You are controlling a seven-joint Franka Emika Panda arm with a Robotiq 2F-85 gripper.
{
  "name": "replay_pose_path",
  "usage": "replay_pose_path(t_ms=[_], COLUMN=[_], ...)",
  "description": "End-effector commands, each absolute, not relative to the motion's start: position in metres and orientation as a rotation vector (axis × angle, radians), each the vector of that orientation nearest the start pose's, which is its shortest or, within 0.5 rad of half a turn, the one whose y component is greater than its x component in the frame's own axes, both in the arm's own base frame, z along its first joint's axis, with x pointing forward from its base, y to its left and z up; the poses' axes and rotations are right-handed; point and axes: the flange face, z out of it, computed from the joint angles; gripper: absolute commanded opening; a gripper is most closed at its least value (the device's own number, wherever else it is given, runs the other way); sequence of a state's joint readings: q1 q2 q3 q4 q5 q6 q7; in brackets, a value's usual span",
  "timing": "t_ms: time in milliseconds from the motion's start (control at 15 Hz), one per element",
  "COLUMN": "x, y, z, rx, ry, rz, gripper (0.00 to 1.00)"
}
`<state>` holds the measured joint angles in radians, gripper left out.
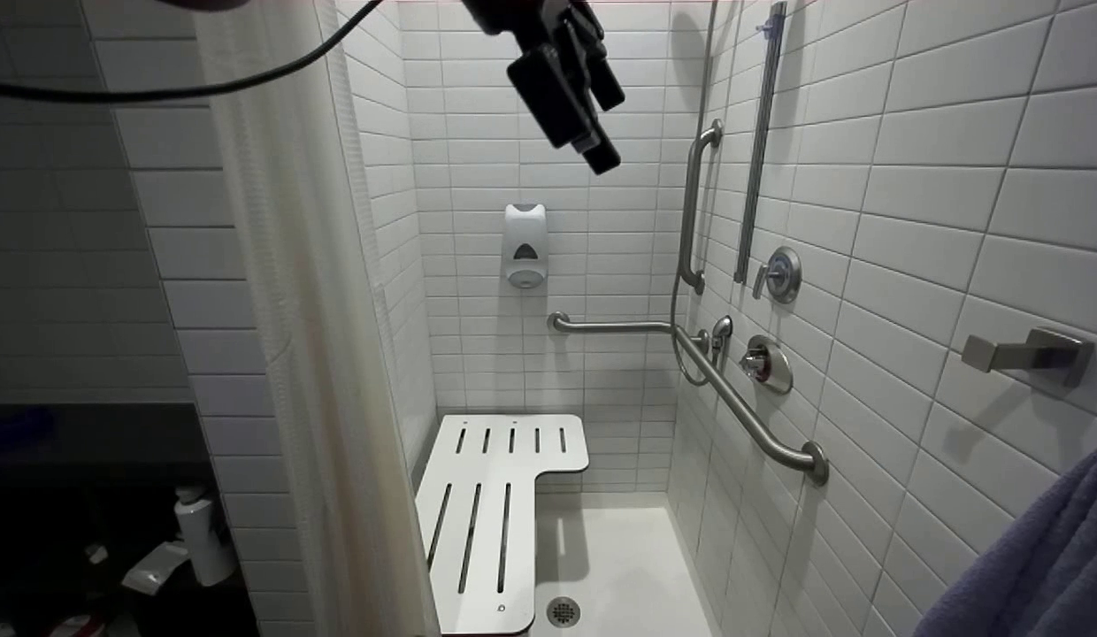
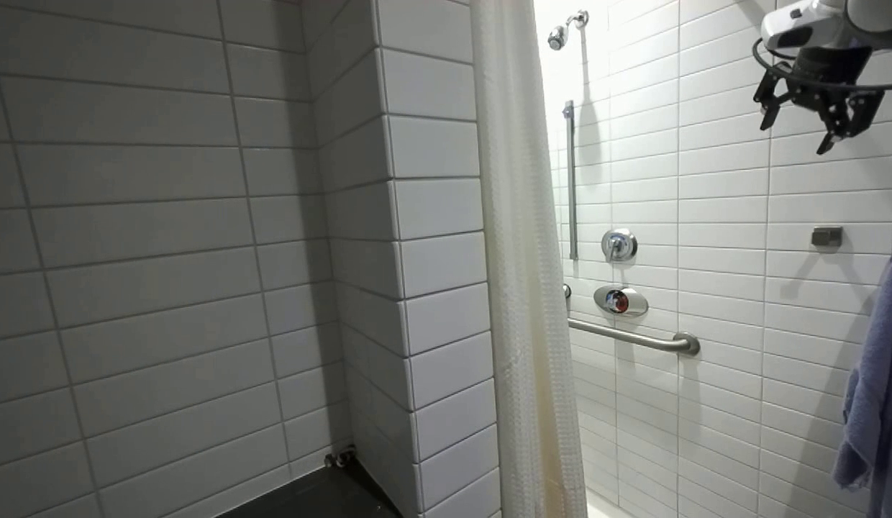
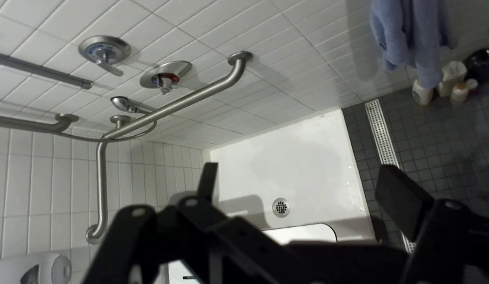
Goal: Move the shower curtain to the right
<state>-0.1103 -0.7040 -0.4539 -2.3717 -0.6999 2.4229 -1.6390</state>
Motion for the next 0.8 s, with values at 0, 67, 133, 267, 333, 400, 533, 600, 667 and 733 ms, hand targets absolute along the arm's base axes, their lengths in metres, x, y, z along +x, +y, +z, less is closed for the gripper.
replay_pose_path(t_ms=[0,67,133,267,333,400,533,600,667,733], x=[0.368,0.379,0.39,0.408,0.417,0.425,0.438,0.444,0.448,0.452], y=[-0.265,-0.261,-0.255,-0.243,-0.235,-0.228,-0.214,-0.206,-0.2,-0.195], z=[0.659,0.668,0.674,0.685,0.689,0.691,0.697,0.699,0.701,0.702], rx=[1.563,1.502,1.442,1.321,1.259,1.197,1.075,1.01,0.945,0.88], ry=[1.674,1.711,1.751,1.83,1.872,1.911,1.985,2.022,2.055,2.083], rz=[0.041,0.046,0.054,0.069,0.076,0.083,0.091,0.095,0.095,0.098], gripper=[1.0,1.0,1.0,1.0,1.0,1.0,1.0,1.0,1.0,1.0])
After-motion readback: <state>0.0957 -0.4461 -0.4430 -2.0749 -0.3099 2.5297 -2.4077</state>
